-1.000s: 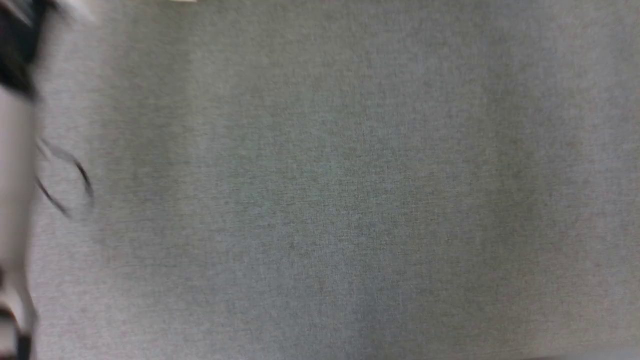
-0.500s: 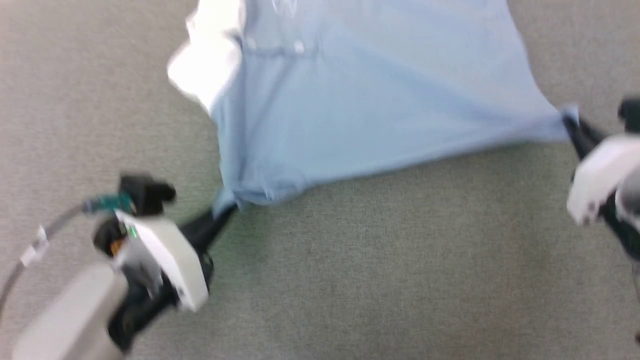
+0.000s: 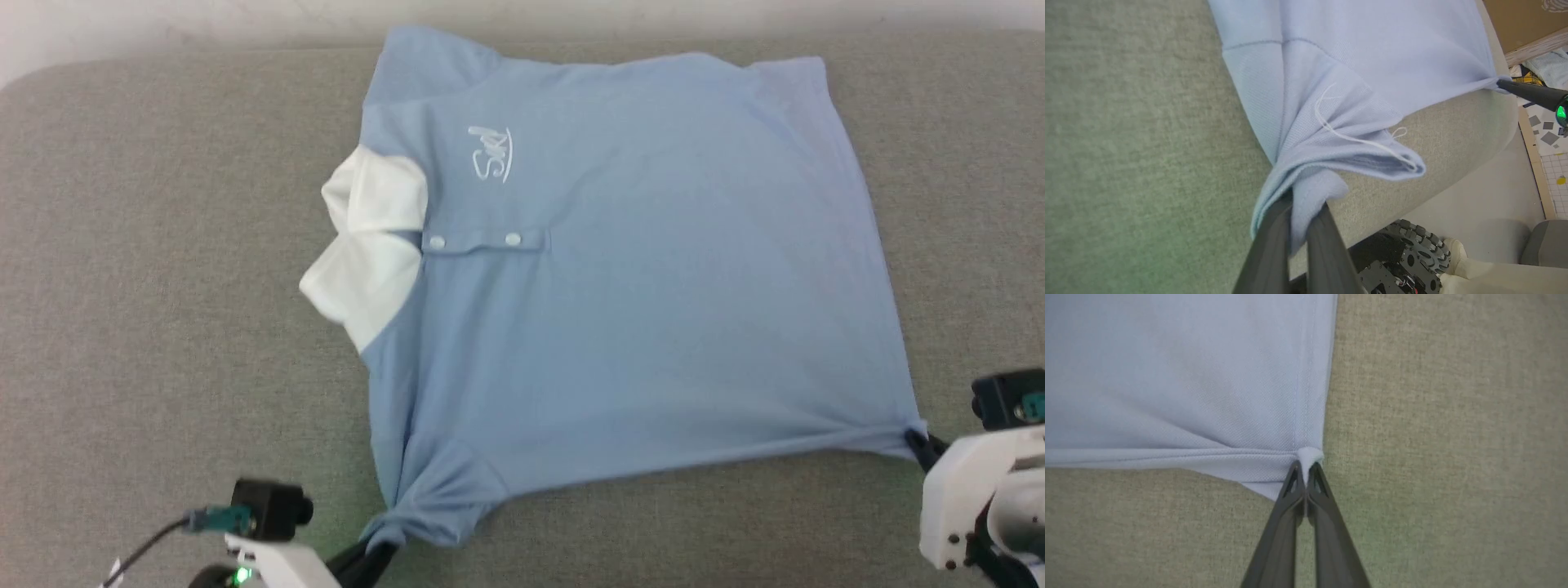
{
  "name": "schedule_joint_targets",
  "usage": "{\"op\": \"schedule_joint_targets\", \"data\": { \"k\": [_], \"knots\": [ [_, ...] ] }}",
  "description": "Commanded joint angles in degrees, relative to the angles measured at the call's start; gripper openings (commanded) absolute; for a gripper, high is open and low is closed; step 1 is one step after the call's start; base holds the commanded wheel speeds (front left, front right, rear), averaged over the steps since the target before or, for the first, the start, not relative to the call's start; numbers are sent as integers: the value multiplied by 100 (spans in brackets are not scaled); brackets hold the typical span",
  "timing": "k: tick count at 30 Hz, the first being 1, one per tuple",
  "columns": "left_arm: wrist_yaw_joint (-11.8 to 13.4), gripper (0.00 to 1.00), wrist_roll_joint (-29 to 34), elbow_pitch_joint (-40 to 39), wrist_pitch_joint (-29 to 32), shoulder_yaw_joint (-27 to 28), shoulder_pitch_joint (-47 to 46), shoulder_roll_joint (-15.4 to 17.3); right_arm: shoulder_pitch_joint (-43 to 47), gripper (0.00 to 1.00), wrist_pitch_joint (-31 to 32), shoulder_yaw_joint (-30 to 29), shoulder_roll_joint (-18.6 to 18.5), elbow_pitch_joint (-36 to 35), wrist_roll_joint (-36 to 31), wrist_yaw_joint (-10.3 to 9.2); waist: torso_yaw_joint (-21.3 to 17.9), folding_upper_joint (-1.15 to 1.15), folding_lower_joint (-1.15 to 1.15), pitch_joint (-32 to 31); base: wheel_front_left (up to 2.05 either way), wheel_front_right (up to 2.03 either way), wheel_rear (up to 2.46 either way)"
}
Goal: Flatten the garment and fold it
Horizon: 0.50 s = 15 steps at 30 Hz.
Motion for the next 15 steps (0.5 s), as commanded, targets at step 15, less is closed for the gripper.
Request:
{"op": "schedule_joint_targets", "data": {
  "k": [15],
  "knots": [
    [793, 0, 1586, -185, -2056, 65, 251, -336, 734, 0, -2167, -24, 543, -462, -273, -12, -40, 0, 1, -83, 0, 0, 0]
  ]
}}
